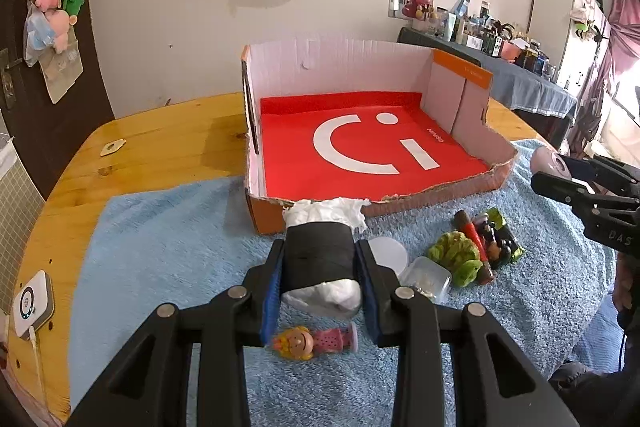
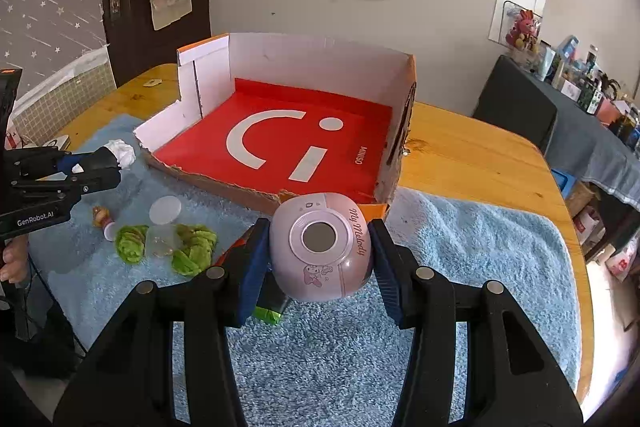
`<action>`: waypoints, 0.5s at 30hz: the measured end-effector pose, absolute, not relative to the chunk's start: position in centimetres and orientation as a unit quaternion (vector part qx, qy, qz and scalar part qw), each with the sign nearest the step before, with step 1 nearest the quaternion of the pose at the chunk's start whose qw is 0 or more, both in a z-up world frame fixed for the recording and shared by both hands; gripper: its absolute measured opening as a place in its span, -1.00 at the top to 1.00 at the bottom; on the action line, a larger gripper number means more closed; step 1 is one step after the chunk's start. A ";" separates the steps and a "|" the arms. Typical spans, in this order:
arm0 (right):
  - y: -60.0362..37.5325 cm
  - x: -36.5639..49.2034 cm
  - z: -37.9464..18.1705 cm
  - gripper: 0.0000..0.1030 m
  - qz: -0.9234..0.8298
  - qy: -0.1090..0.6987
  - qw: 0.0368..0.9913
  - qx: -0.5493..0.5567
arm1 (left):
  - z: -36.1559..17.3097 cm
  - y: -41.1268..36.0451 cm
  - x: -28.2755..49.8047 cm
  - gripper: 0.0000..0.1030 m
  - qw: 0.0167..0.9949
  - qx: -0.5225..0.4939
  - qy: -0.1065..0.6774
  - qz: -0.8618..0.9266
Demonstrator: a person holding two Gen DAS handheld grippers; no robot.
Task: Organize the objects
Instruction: 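Carry the wrapped figure and pink speaker into the red-lined box with both grippers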
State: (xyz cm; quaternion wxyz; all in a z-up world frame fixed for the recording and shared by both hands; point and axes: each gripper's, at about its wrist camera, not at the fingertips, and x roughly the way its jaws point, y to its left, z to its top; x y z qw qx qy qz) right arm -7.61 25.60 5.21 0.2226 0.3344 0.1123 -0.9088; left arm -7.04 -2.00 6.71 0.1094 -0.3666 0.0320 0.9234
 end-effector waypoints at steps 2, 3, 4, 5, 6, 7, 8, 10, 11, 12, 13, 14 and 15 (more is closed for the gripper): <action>25.5 -7.7 5.3 0.09 -0.909 0.111 0.224 0.335 | 6.9 -2.0 -7.0 0.32 0.110 -0.365 0.033 0.924; 25.4 -7.7 5.3 0.09 -0.909 0.110 0.224 0.334 | 7.0 -2.0 -6.9 0.32 0.109 -0.363 0.033 0.925; 25.4 -7.7 5.4 0.09 -0.909 0.109 0.225 0.334 | 7.2 -2.0 -7.0 0.32 0.110 -0.361 0.033 0.925; 25.4 -7.8 5.5 0.09 -0.909 0.108 0.226 0.333 | 7.4 -2.0 -7.0 0.32 0.110 -0.360 0.034 0.926; 25.4 -7.9 5.7 0.09 -0.910 0.106 0.226 0.332 | 7.7 -2.0 -7.1 0.32 0.110 -0.357 0.034 0.927; 25.3 -8.2 5.9 0.09 -0.910 0.105 0.227 0.331 | 8.0 -1.9 -7.3 0.32 0.110 -0.354 0.034 0.928; 25.2 -8.3 6.0 0.09 -0.909 0.104 0.229 0.331 | 8.2 -1.8 -7.5 0.32 0.111 -0.352 0.035 0.929; 24.8 -9.2 6.6 0.09 -0.909 0.101 0.232 0.331 | 8.9 -1.7 -8.3 0.32 0.114 -0.349 0.035 0.930; 24.6 -9.6 6.7 0.08 -0.909 0.102 0.232 0.332 | 9.2 -1.6 -8.7 0.32 0.115 -0.349 0.037 0.929; 24.4 -10.1 6.9 0.08 -0.908 0.103 0.233 0.332 | 9.4 -1.4 -9.3 0.32 0.116 -0.348 0.039 0.929; 24.1 -10.6 7.1 0.08 -0.907 0.103 0.237 0.333 | 9.7 -1.2 -10.1 0.32 0.114 -0.348 0.045 0.929; 23.8 -11.3 7.3 0.09 -0.906 0.104 0.238 0.334 | 9.8 -1.0 -10.6 0.32 0.114 -0.350 0.050 0.929; 23.5 -11.9 7.3 0.09 -0.905 0.107 0.239 0.337 | 9.9 -0.7 -11.4 0.32 0.116 -0.351 0.056 0.927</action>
